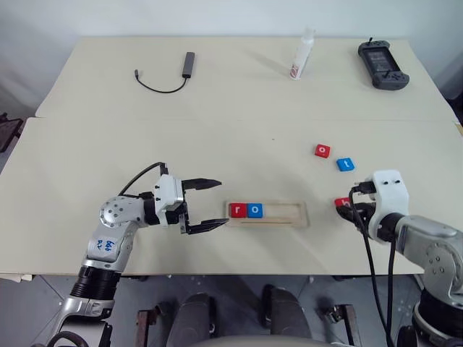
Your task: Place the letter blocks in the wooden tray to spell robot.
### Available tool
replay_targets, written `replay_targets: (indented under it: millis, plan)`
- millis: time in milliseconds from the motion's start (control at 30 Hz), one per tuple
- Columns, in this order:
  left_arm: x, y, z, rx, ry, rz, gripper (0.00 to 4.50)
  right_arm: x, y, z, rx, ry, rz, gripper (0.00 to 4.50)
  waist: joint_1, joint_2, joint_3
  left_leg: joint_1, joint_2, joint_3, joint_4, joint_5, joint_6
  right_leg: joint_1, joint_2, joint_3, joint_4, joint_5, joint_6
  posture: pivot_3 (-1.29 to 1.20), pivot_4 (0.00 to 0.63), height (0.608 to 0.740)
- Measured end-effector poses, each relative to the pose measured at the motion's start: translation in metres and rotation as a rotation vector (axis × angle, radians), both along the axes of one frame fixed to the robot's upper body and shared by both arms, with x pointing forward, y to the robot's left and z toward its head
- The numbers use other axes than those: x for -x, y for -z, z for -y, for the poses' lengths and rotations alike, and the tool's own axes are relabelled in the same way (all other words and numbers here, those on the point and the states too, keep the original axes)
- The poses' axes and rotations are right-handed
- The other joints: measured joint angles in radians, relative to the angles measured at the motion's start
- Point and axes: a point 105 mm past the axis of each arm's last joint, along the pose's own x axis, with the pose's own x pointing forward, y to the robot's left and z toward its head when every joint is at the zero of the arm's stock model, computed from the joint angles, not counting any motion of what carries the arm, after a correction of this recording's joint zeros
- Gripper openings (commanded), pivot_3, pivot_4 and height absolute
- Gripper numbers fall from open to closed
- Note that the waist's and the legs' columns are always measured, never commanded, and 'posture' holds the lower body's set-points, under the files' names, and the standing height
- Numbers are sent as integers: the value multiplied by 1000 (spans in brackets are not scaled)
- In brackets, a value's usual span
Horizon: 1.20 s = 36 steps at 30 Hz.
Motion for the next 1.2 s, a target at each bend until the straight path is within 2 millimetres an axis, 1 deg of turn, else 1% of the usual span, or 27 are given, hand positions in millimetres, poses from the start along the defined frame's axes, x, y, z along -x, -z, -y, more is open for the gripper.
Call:
replay_targets:
  millis: [33,100,133,167,200,267,333,467,533,633,700,733,767,867,933,1000,1100,1167,1200]
  plan:
    - [0,0,0,0,0,-2,4500,0,1,-1,-1,5,2,1458,0,0,0,0,0,0,0,0,0,0,0,0,0,0,0,0,150,740]
    - [0,0,0,-2,2,-7,4500,0,1,1,7,21,5,2178,2,0,0,0,0,0,1,0,0,0,0,0,0,0,0,0,150,740]
    - [0,1,0,-2,2,-9,4500,0,1,1,11,27,5,2433,2,0,0,0,0,0,1,0,0,0,0,0,0,0,0,0,150,740]
    - [0,1,0,-3,3,-10,4500,0,1,1,11,28,5,2827,3,0,0,0,0,-1,1,0,0,0,0,0,0,0,0,0,150,740]
    - [0,1,0,-5,3,-11,4500,0,1,0,8,22,5,3098,5,0,0,0,0,-1,1,0,0,0,0,0,0,0,0,0,150,740]
    - [0,1,-1,-7,3,-11,4500,0,0,-2,-4,-6,3,3780,5,0,0,-1,-1,-1,1,0,0,0,0,-1,0,0,0,0,150,740]
    - [0,1,-1,-7,-1,-12,4500,1,-6,0,17,-52,-3,4465,5,0,0,-1,-1,-1,0,0,0,0,-1,0,-1,0,0,0,150,740]
    - [0,2,-3,-3,-15,-15,4500,4,-25,20,156,-210,-19,4490,6,0,0,-1,-1,-1,0,-1,1,1,0,-1,-2,0,0,0,150,740]
    - [-1,2,-4,-2,-21,-13,4500,5,-29,22,201,-387,-15,4490,4,-1,0,0,-1,-1,-1,-1,1,2,0,-1,-3,0,0,0,150,740]
    - [0,2,-4,0,-22,-8,4500,7,-33,16,234,-695,37,4490,4,-2,1,1,-1,0,-1,-1,1,3,0,-1,-4,0,1,0,150,740]
    - [0,2,-4,0,-21,-7,4500,13,-31,10,231,-900,57,4490,3,-2,1,1,-1,0,0,-1,1,3,0,-1,-4,0,1,0,150,740]
    - [1,2,-3,0,-19,-4,4500,13,-28,13,250,-975,37,4490,2,-2,2,1,-1,0,0,-1,1,3,0,-1,-3,0,1,0,150,740]
    - [2,1,-3,-1,-17,1,4500,10,-24,18,270,-1008,24,4490,2,-3,2,1,-1,0,1,-1,1,3,0,-1,-3,1,1,0,150,740]
    - [7,2,-2,-3,-8,4,4500,-11,-21,35,347,-1058,12,4490,-1,-3,2,2,-1,1,2,0,2,3,-1,-1,-3,1,2,0,150,740]
    - [10,3,0,-6,4,2,4500,-17,-17,42,373,-1095,-16,4490,0,-3,2,1,0,0,2,0,1,3,0,-2,-3,1,2,0,150,740]
    - [12,4,1,-8,9,4,4500,-26,-14,41,380,-1126,-10,4490,3,-3,2,0,0,0,2,0,1,3,0,-3,-3,1,1,0,150,740]
    - [11,3,1,-5,3,9,4500,-36,-8,35,368,-1161,-3,4490,6,-3,2,0,0,-1,2,0,1,3,-1,-3,-3,1,1,0,150,740]
    - [10,2,1,-3,-4,12,4500,-37,-6,36,372,-1181,-24,4118,8,-3,2,0,0,-1,2,0,1,3,-1,-3,-3,1,1,0,150,740]
    - [10,2,1,-3,-7,14,4500,-38,-7,36,378,-1186,-28,3858,8,-3,2,0,0,-1,2,0,1,3,-1,-3,-3,1,1,0,150,740]
